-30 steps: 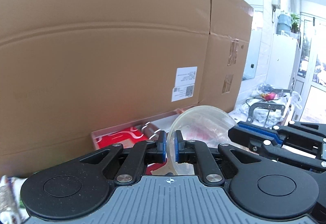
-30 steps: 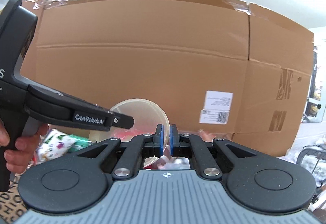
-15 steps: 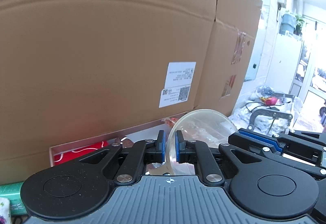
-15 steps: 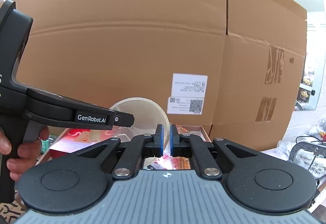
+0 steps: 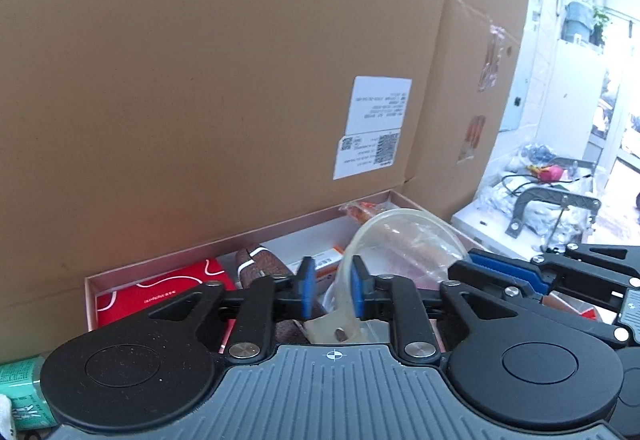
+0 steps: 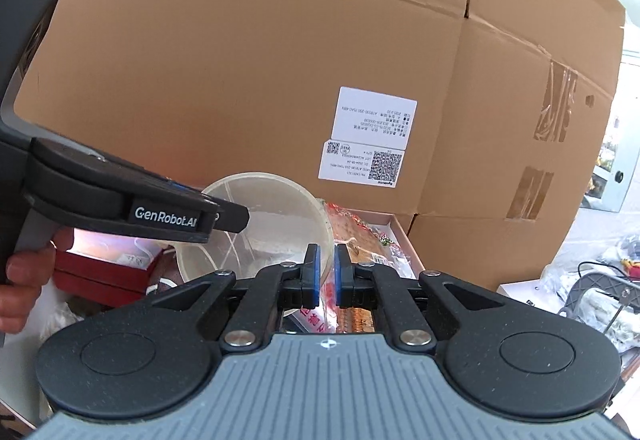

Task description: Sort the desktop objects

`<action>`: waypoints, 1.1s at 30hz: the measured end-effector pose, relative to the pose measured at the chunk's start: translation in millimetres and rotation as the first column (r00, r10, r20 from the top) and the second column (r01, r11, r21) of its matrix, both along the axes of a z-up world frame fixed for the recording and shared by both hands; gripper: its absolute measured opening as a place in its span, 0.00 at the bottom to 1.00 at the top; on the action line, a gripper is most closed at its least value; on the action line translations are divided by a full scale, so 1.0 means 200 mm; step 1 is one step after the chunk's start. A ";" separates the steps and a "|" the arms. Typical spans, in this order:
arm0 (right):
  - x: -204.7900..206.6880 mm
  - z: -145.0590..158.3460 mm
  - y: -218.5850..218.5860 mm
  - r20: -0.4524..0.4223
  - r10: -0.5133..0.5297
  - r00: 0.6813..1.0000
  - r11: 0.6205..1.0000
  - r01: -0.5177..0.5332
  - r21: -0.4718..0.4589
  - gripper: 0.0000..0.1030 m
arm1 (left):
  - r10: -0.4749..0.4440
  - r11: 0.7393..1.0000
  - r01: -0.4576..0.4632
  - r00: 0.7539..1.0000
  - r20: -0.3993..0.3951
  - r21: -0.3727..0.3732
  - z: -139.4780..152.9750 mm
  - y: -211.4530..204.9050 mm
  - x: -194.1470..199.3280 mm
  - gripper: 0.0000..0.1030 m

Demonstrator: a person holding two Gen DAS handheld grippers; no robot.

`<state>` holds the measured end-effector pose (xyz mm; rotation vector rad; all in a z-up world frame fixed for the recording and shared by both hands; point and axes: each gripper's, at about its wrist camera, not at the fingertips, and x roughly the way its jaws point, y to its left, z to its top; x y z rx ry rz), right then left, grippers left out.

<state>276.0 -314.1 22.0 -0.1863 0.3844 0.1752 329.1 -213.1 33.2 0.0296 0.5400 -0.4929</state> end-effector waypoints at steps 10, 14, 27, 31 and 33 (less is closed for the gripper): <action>-0.09 0.02 -0.03 0.037 -0.039 0.999 0.999 0.038 0.037 0.42 | 0.025 0.998 -0.026 1.000 -0.013 -0.051 0.05 0.12 -0.02 0.57; -0.13 0.04 -0.01 0.040 -0.022 0.999 0.999 0.021 0.025 0.41 | -0.009 0.999 0.010 1.000 0.013 -0.030 0.08 0.13 -0.11 0.57; -0.22 0.06 0.05 0.040 0.010 0.999 1.000 -0.011 0.004 0.35 | -0.126 0.992 0.126 0.992 0.021 0.010 0.09 0.08 -0.29 0.51; -0.23 0.04 0.06 0.030 0.016 0.999 1.000 -0.016 -0.006 0.35 | -0.110 0.993 0.109 0.993 0.034 0.041 0.08 0.04 -0.26 0.52; -0.23 0.03 0.06 0.024 0.014 1.000 1.000 -0.014 -0.005 0.35 | -0.093 0.994 0.090 0.995 0.043 0.064 0.07 0.02 -0.24 0.52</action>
